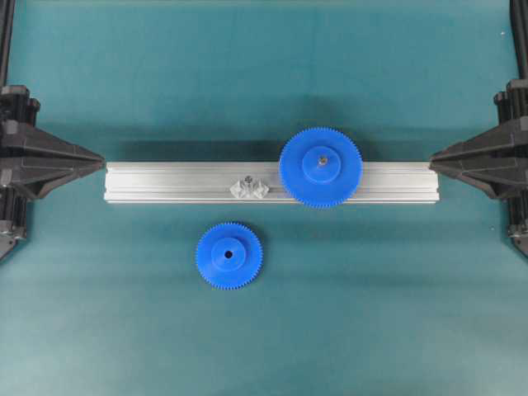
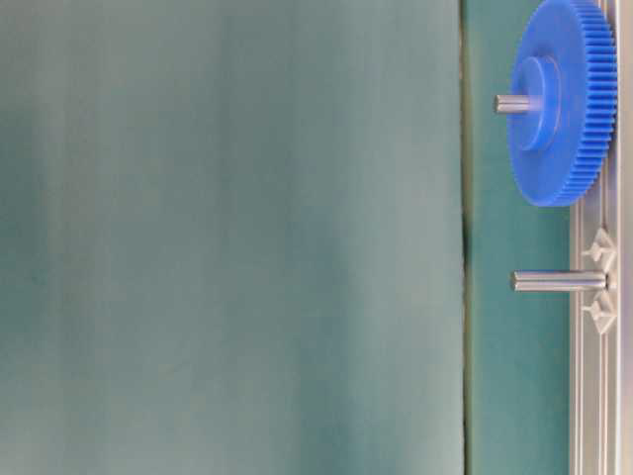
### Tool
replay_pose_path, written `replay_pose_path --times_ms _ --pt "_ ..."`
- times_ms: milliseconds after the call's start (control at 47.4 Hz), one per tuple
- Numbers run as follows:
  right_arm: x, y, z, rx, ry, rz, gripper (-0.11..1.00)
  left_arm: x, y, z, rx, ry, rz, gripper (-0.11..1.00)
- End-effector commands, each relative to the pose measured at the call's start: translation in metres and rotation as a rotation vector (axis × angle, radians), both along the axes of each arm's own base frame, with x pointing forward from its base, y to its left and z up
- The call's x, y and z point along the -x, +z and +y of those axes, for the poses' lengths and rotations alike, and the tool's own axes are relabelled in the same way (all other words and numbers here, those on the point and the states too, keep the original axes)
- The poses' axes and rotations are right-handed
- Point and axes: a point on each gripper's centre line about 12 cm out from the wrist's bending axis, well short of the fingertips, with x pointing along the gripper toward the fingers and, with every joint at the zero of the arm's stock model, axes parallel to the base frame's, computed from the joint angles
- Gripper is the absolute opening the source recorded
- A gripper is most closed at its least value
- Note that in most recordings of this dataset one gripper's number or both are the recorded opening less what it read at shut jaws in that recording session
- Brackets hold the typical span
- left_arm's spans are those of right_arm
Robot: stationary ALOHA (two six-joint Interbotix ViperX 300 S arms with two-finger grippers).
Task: Find the location of the shaft and insert the small gear.
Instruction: 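Move the left gripper from rest toward the small blue gear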
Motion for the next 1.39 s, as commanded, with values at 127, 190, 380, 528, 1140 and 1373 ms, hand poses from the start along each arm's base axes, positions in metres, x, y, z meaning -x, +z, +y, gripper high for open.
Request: replay_pose_path --times_ms 127,190,380,528,1140,1373 --pt "0.001 -0.014 -0.002 -0.042 -0.011 0.033 0.29 -0.002 -0.002 -0.001 0.046 -0.011 0.006 0.05" --pt "0.001 -0.015 -0.002 -0.058 -0.008 0.036 0.22 -0.003 -0.001 -0.002 0.069 -0.016 0.008 0.02" --pt "0.001 -0.023 -0.002 -0.084 -0.013 0.082 0.06 -0.019 -0.009 -0.009 0.089 -0.042 0.118 0.01" --pt "0.001 -0.032 -0.002 -0.103 -0.014 0.149 0.05 -0.038 -0.013 -0.014 0.087 -0.057 0.205 0.01" --pt "0.003 -0.047 -0.006 -0.124 -0.038 0.240 0.05 -0.106 -0.052 -0.026 0.068 -0.072 0.479 0.01" --pt "0.004 -0.049 -0.006 -0.124 -0.039 0.258 0.05 -0.121 -0.059 -0.028 0.067 -0.071 0.512 0.01"
